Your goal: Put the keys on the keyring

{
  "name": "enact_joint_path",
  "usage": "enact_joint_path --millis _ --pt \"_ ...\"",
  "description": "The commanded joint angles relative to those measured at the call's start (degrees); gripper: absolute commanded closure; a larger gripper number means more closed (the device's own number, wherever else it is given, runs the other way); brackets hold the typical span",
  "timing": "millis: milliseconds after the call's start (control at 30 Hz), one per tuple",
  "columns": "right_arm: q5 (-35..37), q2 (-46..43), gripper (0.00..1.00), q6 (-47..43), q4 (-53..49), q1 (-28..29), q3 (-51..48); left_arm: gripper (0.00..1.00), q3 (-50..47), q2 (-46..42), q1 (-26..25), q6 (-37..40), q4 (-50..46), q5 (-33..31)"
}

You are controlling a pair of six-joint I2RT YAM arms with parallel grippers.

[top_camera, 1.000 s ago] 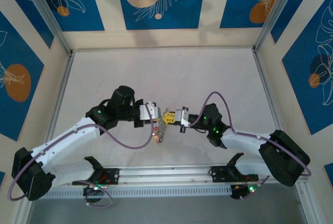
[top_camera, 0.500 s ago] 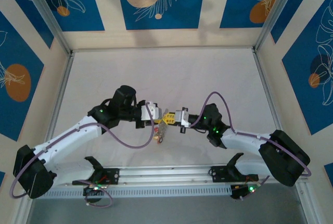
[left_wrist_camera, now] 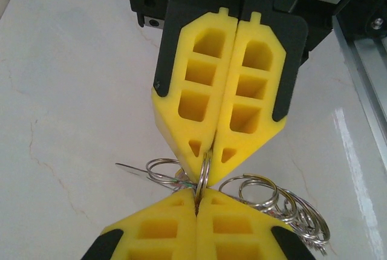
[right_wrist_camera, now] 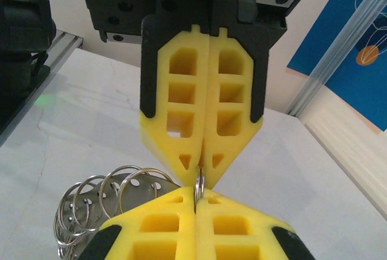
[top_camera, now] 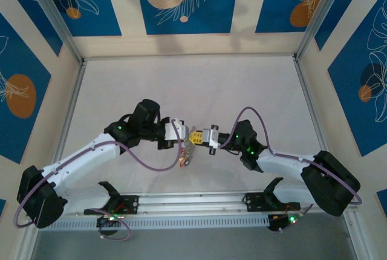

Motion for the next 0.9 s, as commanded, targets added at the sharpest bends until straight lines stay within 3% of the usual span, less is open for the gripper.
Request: enact_joint_path --millis 0,367,567,667,700,800,867 --pt "3.34 -0.66 0.91 -4.12 -4.49 1.07 1.69 1.0 4.89 0.78 -0.62 3.19 -5.84 -6.32" --pt "8.49 1.15 0.85 -3.03 -8.58 2.18 4.88 1.0 11.43 4.99 -6.63 6.0 -14.46 -19.58" --pt "7.87 2.73 0.86 -1.46 -6.99 2.36 5.4 1.0 12.11 5.23 -7.28 4.83 -14.95 -18.17" --pt "7.99 3.0 1.0 -0.61 -6.27 2.36 5.38 1.0 12.91 5.58 -7.28 4.25 -15.63 -16.77" --pt "7.63 3.01 1.0 -0.51 -6.19 2.31 5.36 1.0 12.8 5.38 -7.27 4.01 -15.27 -16.13" --pt "5.74 2.49 1.0 0.38 -2.5 2.12 3.95 0.83 10.25 3.27 -6.51 3.53 -12.32 -13.39" --pt "3.85 2.36 1.0 1.86 2.43 1.46 1.97 0.81 8.49 1.93 -5.24 3.04 -10.6 -11.4"
